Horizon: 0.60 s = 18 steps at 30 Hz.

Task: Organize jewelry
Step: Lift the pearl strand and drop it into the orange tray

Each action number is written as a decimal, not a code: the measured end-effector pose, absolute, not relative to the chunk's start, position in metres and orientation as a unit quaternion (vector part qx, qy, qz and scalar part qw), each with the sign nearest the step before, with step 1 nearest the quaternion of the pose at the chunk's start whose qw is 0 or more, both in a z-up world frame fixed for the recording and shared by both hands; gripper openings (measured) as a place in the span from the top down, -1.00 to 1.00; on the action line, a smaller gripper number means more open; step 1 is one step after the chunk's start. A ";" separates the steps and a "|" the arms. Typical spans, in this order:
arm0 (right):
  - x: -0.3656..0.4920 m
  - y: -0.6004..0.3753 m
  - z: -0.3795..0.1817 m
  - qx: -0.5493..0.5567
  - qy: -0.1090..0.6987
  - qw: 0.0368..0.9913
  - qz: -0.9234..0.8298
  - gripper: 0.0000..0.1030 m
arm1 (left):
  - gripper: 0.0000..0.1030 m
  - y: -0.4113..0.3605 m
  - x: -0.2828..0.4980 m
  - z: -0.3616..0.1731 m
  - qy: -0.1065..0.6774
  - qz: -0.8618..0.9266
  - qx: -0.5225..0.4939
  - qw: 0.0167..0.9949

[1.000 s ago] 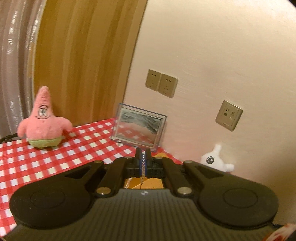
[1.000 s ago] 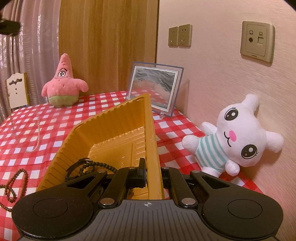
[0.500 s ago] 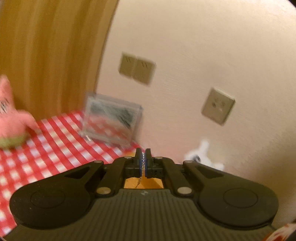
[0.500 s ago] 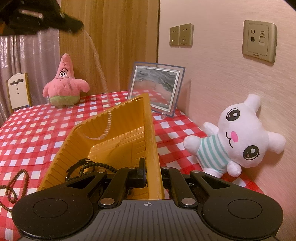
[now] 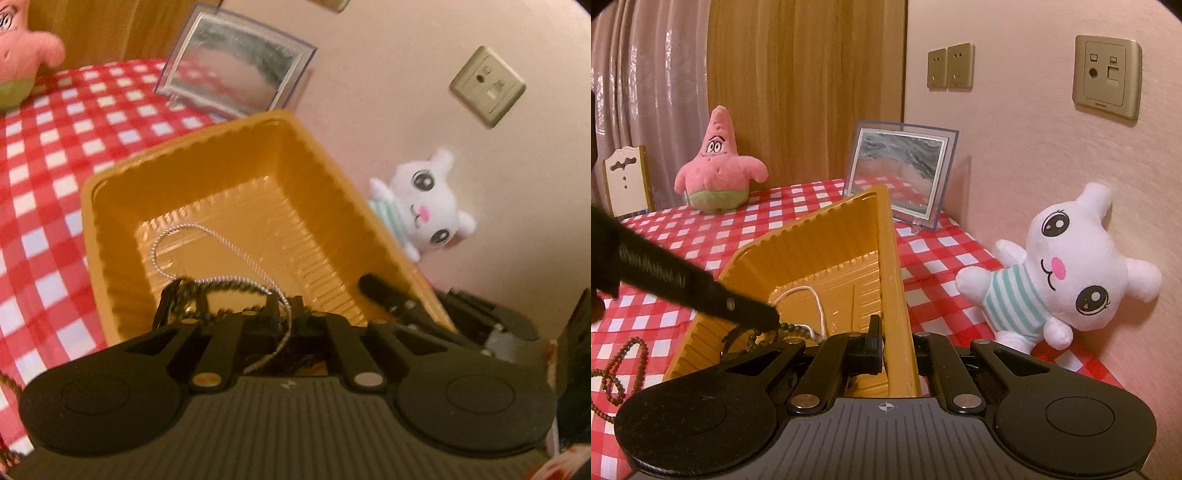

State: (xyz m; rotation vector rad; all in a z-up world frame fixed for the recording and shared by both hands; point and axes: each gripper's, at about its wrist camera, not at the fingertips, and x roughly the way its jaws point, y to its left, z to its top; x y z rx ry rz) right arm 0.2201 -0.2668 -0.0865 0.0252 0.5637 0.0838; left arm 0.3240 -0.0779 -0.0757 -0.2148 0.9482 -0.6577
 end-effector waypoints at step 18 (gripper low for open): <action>0.221 -0.267 -0.086 0.013 0.278 0.960 0.042 0.91 | 0.36 0.004 0.284 -0.023 0.374 -0.191 -0.068 0.905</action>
